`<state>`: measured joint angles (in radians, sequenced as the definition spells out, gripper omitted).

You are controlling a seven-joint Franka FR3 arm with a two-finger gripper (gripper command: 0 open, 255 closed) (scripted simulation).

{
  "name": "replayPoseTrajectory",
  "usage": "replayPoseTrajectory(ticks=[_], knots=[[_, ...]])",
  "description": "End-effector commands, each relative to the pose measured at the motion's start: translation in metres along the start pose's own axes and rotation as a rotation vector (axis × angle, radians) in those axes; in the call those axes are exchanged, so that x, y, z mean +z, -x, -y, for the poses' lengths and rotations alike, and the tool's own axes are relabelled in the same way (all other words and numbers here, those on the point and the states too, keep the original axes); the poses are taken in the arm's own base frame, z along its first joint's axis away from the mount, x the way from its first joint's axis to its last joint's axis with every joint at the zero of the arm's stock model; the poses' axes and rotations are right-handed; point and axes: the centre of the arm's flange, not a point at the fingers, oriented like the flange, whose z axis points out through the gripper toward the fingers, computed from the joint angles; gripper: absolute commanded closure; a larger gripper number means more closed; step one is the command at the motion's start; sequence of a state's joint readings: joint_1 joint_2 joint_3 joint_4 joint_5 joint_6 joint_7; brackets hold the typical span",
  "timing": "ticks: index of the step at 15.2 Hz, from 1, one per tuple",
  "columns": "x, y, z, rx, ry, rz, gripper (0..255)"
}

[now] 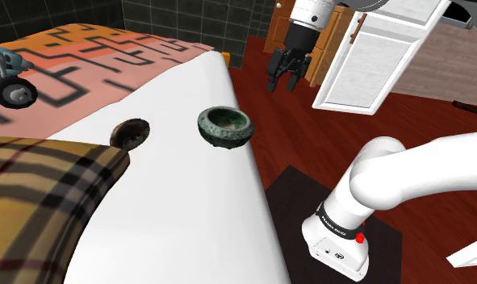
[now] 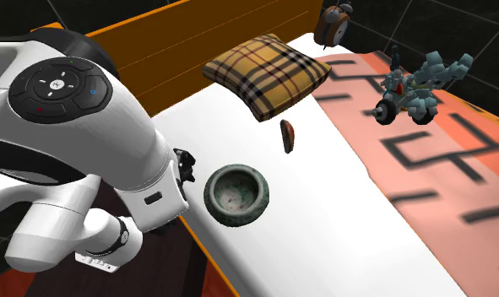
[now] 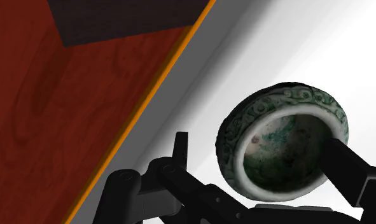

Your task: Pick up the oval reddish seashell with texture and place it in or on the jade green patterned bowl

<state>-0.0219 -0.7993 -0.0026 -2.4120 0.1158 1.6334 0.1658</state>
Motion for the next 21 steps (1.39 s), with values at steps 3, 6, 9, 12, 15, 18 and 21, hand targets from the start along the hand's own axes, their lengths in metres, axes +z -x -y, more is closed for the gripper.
replayPoseTrajectory(ticks=[3, 6, 9, 12, 15, 18, 21], knots=[[0.01, 0.001, 0.025, 0.021, 0.004, -0.025, 0], [0.026, 0.001, 0.062, 0.053, 0.011, -0.062, 0], [0.042, 0.0, 0.099, 0.084, 0.018, -0.099, 0], [0.058, -0.003, 0.136, 0.116, 0.025, -0.136, 0], [0.075, -0.008, 0.173, 0.148, 0.031, -0.173, 0], [0.091, -0.015, 0.209, 0.179, 0.038, -0.21, 0], [0.107, -0.024, 0.245, 0.211, 0.045, -0.247, 0]])
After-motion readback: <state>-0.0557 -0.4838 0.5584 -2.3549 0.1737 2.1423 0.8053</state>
